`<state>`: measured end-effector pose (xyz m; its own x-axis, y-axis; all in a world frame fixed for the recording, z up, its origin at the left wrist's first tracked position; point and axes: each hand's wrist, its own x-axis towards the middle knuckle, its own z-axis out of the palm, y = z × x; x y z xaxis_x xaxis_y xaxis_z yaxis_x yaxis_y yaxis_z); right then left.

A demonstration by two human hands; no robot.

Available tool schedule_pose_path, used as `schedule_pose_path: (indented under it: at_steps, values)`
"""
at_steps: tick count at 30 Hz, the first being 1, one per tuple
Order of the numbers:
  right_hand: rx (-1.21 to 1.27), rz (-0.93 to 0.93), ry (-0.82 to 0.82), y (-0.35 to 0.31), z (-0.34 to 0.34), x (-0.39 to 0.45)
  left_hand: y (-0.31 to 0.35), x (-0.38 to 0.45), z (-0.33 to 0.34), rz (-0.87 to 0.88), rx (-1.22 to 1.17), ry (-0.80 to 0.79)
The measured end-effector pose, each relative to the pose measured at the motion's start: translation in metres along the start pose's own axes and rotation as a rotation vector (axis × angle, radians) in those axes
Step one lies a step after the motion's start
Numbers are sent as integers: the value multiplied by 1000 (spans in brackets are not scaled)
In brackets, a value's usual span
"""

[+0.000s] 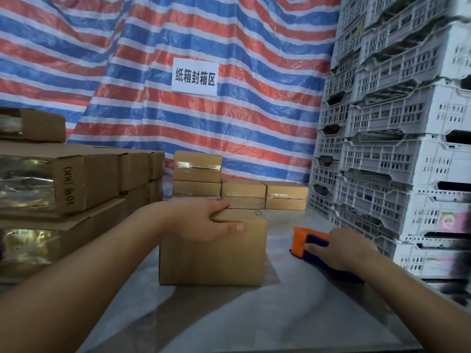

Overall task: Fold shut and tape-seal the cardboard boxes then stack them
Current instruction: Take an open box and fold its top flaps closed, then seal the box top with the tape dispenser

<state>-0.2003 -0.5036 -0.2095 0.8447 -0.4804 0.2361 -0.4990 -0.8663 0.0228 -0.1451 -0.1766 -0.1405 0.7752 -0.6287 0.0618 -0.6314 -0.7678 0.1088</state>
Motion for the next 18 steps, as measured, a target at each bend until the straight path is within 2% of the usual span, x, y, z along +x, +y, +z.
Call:
schedule_pose_path:
  at_steps: [2,6,9,11,13,18]
  values:
    - [49,-17,85,-4,4,-1,4,-2,-3,-18,-64,-7]
    - [316,-75,209,-19,-23,5,9,-4,-6,-32,-243,-7]
    - [678,-95,258,-38,-69,9,4,-5,-11,-38,-415,-20]
    - [963,-105,216,-55,-99,10,-4,-6,-18,-77,-576,21]
    - [1177,-151,102,-73,-125,11,-14,-6,-22,-100,-716,59]
    - [1411,-358,-156,-117,-158,20,-22,-5,-28,-73,-1038,42]
